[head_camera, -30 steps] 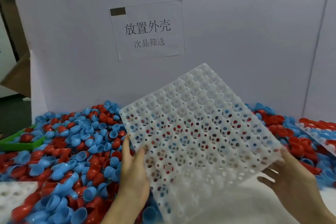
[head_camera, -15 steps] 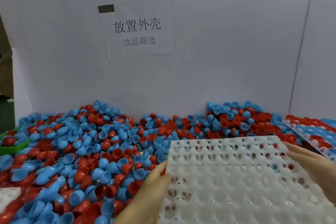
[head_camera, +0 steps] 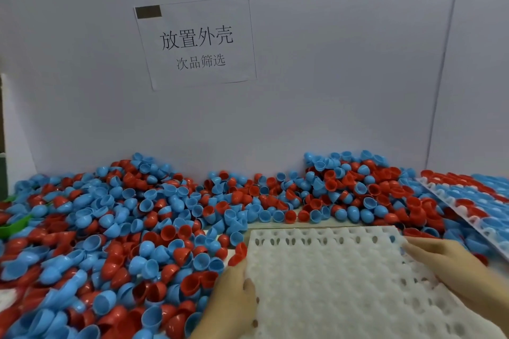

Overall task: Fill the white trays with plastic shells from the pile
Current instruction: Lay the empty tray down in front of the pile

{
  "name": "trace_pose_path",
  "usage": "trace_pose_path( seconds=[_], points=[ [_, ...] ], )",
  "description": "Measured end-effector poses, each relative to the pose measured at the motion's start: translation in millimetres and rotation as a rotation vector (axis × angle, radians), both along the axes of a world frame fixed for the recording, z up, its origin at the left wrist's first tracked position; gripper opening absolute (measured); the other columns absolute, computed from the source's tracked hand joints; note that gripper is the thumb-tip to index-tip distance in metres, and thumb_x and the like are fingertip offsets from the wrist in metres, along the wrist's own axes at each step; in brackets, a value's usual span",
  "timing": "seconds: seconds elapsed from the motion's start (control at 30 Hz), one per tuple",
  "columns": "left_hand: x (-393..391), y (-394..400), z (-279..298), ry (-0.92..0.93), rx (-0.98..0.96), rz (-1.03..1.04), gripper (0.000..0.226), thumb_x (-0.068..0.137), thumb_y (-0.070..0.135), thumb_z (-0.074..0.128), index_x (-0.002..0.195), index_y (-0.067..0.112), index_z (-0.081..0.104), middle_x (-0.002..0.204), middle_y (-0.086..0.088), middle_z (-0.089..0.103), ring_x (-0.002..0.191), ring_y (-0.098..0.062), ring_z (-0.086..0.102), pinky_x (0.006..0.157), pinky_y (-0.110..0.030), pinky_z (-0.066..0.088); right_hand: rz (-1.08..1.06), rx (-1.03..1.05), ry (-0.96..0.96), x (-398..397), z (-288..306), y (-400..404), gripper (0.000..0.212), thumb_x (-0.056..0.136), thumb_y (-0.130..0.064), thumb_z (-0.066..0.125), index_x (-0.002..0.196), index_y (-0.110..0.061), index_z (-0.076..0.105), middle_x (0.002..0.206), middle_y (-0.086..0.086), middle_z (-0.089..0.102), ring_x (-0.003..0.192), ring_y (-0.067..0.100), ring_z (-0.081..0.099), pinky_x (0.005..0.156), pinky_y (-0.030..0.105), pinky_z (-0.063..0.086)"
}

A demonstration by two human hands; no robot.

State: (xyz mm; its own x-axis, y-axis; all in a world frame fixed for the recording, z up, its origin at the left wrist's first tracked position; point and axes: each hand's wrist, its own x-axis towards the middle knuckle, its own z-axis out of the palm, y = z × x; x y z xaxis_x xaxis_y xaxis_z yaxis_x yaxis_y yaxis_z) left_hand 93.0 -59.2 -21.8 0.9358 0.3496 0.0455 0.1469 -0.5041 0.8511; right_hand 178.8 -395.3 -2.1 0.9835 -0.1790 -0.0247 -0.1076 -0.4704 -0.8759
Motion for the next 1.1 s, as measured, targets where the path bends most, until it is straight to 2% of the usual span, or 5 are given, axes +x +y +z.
trace_pose_path(
  seconds=[0.17, 0.37, 0.63, 0.87, 1.1],
  points=[
    [8.3, 15.7, -7.5, -0.029, 0.168, 0.044, 0.034, 0.104, 0.011, 0.045, 0.127, 0.024, 0.067, 0.114, 0.006, 0.068, 0.104, -0.009, 0.063, 0.094, -0.024, 0.052, 0.05, -0.056, 0.0, -0.1, -0.3, 33.3, 0.036, 0.095, -0.029, 0.063, 0.129, -0.017, 0.065, 0.117, -0.003, 0.066, 0.093, 0.007, 0.058, 0.087, 0.031, 0.05],
    [10.1, 26.3, -5.4, -0.072, 0.084, 0.085, 0.034, 0.099, 0.015, 0.053, 0.13, 0.019, 0.066, 0.12, 0.004, 0.07, 0.112, -0.017, 0.063, 0.102, -0.039, 0.05, 0.185, -0.164, -0.009, -2.0, -11.8, 47.3, 0.044, 0.097, -0.017, 0.062, 0.14, -0.019, 0.055, 0.13, -0.012, 0.061, 0.103, 0.001, 0.059, 0.085, 0.017, 0.047],
    [5.7, 17.8, -9.8, -0.11, 0.314, -0.281, 0.061, 0.096, 0.051, 0.056, 0.149, 0.055, 0.027, 0.161, 0.029, 0.001, 0.15, 0.001, 0.0, 0.123, -0.036, 0.013, 0.046, -0.285, -0.121, -0.4, -12.2, 42.1, 0.041, 0.092, -0.005, 0.066, 0.132, -0.013, 0.063, 0.126, -0.001, 0.068, 0.094, 0.004, 0.06, 0.094, 0.029, 0.049],
    [17.7, 22.0, -19.0, 0.047, 0.375, -0.449, 0.055, 0.098, 0.058, 0.049, 0.149, 0.052, 0.03, 0.156, 0.034, -0.007, 0.145, 0.004, -0.022, 0.124, -0.042, 0.002, 0.21, -0.597, -0.215, -16.0, 2.9, 57.3, 0.053, 0.098, -0.042, 0.053, 0.149, -0.032, 0.04, 0.156, -0.01, 0.036, 0.144, 0.014, 0.035, 0.118, 0.043, 0.028],
    [26.3, 21.2, -17.4, -0.017, 0.297, -0.399, 0.052, 0.095, 0.056, 0.057, 0.144, 0.05, 0.042, 0.161, 0.029, 0.007, 0.149, 0.005, -0.009, 0.125, -0.038, 0.004, 0.373, -0.801, -0.125, -24.1, -11.3, 83.5, 0.054, 0.096, -0.069, 0.026, 0.148, -0.061, 0.016, 0.163, -0.021, 0.004, 0.153, 0.01, -0.005, 0.121, 0.054, -0.002]
  ],
)
